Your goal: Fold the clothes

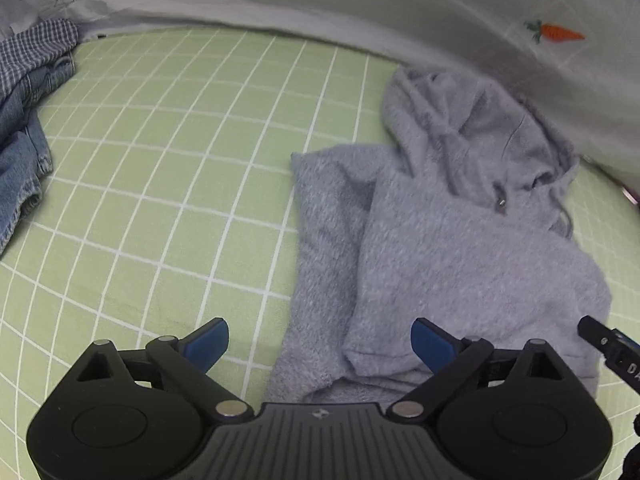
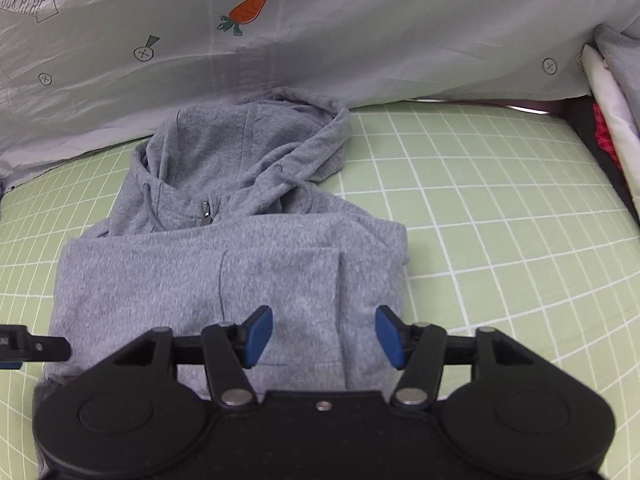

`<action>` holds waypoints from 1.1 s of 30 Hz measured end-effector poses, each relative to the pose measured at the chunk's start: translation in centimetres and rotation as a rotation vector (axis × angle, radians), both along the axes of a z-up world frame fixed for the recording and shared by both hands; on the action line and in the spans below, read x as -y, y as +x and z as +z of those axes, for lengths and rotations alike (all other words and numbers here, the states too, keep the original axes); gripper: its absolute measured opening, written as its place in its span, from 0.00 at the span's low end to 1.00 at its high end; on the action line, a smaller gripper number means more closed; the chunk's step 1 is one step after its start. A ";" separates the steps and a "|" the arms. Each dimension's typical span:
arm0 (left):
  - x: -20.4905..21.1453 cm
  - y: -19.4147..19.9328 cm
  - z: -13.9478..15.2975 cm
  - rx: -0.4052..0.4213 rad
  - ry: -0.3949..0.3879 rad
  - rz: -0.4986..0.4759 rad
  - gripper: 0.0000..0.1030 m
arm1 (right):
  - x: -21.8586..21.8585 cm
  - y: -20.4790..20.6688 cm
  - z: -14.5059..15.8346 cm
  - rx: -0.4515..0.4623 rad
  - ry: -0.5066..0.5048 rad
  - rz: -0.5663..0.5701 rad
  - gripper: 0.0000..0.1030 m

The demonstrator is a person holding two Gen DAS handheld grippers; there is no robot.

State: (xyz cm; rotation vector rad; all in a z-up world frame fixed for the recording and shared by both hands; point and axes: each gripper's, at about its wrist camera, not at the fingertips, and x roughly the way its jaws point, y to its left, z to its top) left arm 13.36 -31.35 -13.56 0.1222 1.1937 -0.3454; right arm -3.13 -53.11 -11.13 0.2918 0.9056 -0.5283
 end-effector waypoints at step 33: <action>12.2 17.4 -3.3 0.182 0.099 0.000 0.96 | 14.9 15.5 -3.5 -0.027 -0.228 -0.062 0.94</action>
